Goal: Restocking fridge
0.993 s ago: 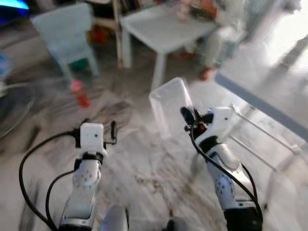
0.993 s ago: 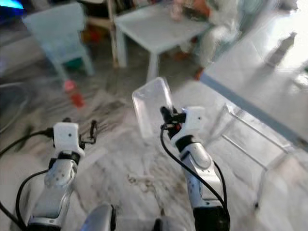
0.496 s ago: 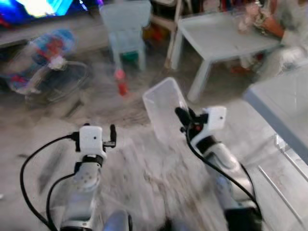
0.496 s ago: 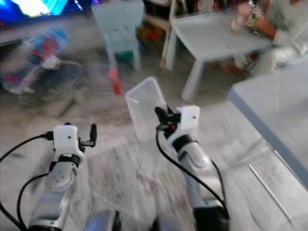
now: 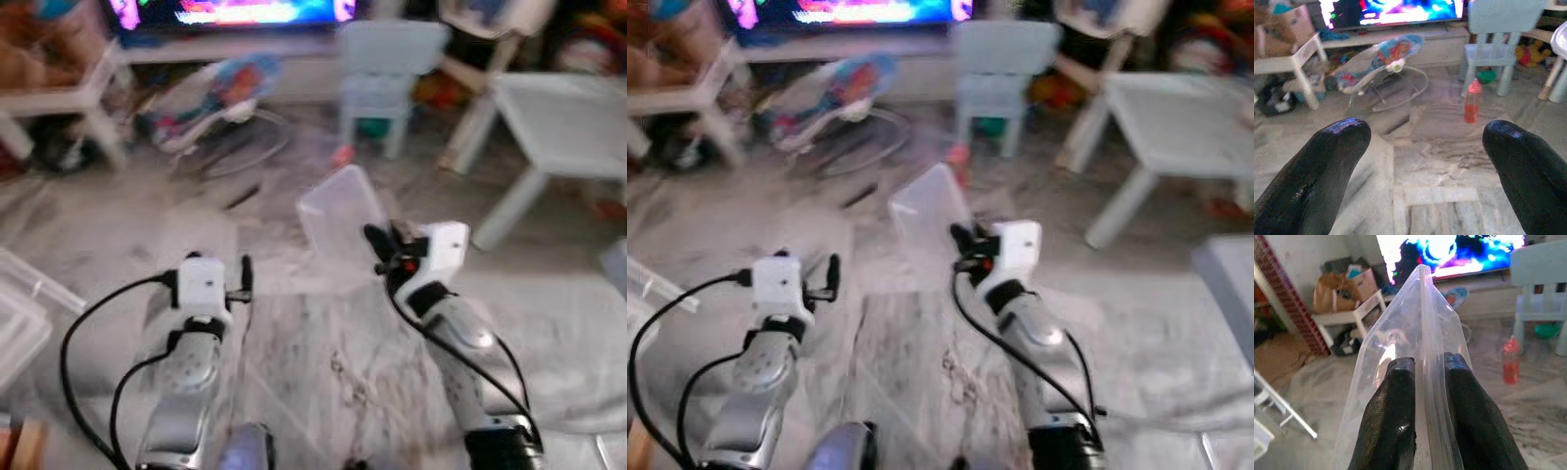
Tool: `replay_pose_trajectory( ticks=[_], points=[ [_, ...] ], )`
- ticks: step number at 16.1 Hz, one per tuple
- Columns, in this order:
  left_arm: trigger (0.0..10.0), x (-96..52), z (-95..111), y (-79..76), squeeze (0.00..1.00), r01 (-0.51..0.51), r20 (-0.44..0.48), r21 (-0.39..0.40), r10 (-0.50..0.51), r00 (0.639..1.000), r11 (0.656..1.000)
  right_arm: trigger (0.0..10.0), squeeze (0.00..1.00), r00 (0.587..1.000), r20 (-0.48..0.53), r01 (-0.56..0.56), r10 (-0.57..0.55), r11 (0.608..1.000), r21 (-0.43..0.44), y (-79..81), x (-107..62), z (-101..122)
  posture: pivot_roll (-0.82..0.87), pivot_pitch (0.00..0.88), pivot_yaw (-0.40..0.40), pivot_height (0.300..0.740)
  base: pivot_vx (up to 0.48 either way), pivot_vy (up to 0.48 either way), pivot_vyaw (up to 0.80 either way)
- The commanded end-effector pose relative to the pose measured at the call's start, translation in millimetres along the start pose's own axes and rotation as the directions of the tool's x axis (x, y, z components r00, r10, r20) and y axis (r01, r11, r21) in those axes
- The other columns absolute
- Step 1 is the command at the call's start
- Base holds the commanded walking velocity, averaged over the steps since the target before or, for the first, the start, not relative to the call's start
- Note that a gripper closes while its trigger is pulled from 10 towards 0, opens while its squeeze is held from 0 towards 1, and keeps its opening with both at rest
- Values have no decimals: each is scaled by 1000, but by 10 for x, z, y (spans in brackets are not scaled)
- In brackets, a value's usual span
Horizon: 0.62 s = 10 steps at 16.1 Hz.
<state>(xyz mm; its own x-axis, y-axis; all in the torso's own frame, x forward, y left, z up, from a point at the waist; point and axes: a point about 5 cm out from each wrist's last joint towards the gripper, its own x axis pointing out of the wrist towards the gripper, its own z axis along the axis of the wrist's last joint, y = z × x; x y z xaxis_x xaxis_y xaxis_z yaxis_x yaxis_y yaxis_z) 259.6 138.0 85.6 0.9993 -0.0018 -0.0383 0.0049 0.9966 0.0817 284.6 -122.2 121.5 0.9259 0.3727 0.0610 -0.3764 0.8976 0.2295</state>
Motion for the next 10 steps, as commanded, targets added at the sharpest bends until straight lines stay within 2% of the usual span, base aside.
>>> replay_pose_trajectory(
  ticks=[1,4,6,8,10],
  points=[
    [10000,-38,-26,71,0,-23,-3,22,23,1000,999,10000,0,1000,5,-16,16,1000,3,39,12,1,137,101,-40,740,0,0,788],
    [10000,-140,-124,169,0,16,-20,69,-15,1000,997,10000,0,1000,2,3,-3,1000,-14,-100,-68,25,140,82,-26,740,0,0,781],
    [10000,-141,-180,274,0,45,-42,109,-41,998,993,10000,0,999,-16,-29,28,996,-82,-206,-139,73,128,73,3,740,0,0,781],
    [10000,-150,-171,306,0,94,-36,150,-89,995,984,10000,0,998,-50,-49,44,993,-106,-271,-208,71,117,73,9,740,0,0,781],
    [10000,-289,-176,413,0,127,-46,171,-121,992,977,10000,0,995,-88,-63,52,990,-123,-315,-338,68,112,86,-10,740,0,0,781]
  ],
)
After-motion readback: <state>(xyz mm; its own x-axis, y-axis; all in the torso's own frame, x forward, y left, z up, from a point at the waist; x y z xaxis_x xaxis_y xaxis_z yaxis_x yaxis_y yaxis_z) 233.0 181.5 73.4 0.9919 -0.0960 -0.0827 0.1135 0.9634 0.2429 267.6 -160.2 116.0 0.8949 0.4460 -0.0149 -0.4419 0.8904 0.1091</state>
